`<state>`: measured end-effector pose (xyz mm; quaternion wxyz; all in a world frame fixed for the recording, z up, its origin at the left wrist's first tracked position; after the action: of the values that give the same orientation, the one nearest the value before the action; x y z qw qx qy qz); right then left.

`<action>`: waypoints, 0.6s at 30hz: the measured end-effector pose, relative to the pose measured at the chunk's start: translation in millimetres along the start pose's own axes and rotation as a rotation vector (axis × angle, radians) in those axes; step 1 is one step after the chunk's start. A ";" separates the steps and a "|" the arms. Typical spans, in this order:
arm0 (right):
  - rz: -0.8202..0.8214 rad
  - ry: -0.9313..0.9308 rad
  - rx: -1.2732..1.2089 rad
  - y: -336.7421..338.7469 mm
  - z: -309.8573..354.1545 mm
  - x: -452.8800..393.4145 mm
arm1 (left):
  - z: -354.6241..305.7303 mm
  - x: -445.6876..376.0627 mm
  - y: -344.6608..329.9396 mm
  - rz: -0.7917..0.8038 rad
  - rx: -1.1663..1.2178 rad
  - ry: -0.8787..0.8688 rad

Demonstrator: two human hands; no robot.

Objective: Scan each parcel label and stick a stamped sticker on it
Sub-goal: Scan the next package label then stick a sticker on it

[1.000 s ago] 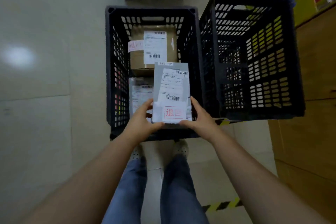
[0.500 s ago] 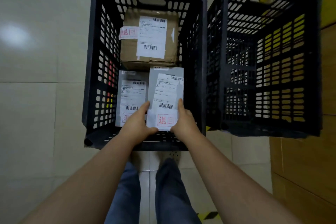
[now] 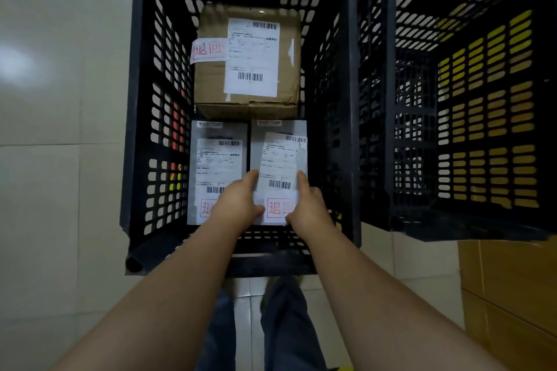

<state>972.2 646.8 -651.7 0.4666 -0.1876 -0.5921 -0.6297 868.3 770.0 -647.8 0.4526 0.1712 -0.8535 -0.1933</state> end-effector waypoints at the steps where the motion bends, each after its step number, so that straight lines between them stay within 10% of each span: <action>1: 0.010 -0.009 0.002 -2.0 -0.3 -3.7 | 0.7 -3.6 -2.3 0.002 -0.014 -0.001; 18: -0.023 0.005 0.034 11.6 10.2 -5.7 | -7.4 2.4 13.9 0.000 -0.090 -0.070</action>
<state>981.2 659.9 -647.2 0.4639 -0.1709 -0.6038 -0.6253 871.6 779.7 -635.5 0.4299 0.1440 -0.8591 -0.2375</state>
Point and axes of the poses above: each hand's wrist, its own x-axis away from the middle knuckle, its own y-axis out of the back of the hand, z = x × y, the point moved 8 cm from there along -x, towards the middle knuckle, and after that the axes turned 7 degrees about x, right-handed, at the moved point
